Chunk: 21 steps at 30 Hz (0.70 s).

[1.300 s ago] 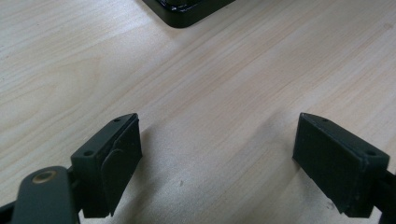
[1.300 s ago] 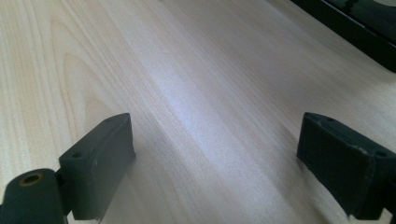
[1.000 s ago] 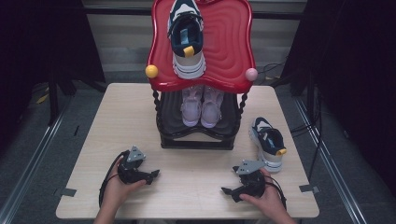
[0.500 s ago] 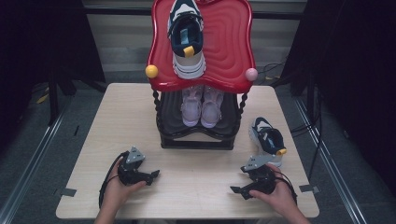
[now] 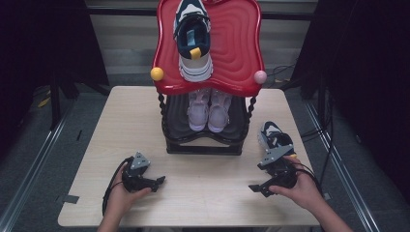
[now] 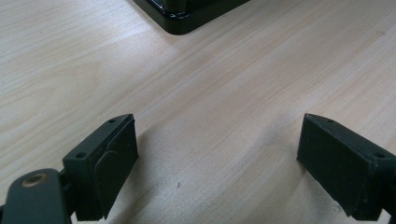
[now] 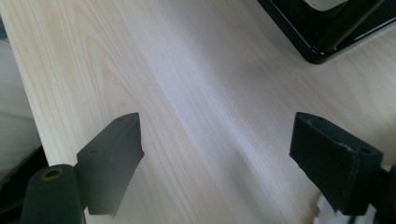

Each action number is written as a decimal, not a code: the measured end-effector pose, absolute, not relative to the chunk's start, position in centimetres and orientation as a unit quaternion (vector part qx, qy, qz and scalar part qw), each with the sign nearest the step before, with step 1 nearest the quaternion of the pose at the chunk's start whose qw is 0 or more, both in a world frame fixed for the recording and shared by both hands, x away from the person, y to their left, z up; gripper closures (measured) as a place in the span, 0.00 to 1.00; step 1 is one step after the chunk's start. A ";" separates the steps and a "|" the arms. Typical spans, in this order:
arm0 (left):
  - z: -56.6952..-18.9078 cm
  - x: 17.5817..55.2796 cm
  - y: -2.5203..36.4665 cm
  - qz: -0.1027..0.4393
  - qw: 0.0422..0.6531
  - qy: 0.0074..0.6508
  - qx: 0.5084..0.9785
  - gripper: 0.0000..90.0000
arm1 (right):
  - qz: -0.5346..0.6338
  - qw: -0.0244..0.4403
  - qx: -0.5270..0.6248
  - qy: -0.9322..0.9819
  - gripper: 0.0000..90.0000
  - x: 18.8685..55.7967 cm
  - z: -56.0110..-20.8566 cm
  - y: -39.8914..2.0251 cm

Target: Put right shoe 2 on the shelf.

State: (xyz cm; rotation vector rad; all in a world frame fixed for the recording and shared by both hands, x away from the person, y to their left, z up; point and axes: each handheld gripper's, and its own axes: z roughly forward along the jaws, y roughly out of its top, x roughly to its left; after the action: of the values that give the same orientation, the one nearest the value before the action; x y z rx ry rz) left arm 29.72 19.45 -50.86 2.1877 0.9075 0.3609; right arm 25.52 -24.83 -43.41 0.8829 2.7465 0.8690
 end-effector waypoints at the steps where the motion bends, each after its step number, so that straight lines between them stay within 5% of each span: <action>1: -50.9 29.7 19.5 0.140 0.364 0.353 0.850 0.13 | 0.285 0.063 0.290 0.912 0.19 25.7 -43.3 -25.0; 21: -50.9 29.7 19.4 0.139 0.365 0.353 0.850 0.13 | 0.242 0.081 0.293 0.922 0.20 28.5 -39.7 -27.3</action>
State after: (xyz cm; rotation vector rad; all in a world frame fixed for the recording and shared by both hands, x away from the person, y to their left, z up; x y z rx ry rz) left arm 29.71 19.43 -50.87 2.1863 0.9090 0.3564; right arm 28.46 -27.29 -39.66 0.8751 2.7549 0.7237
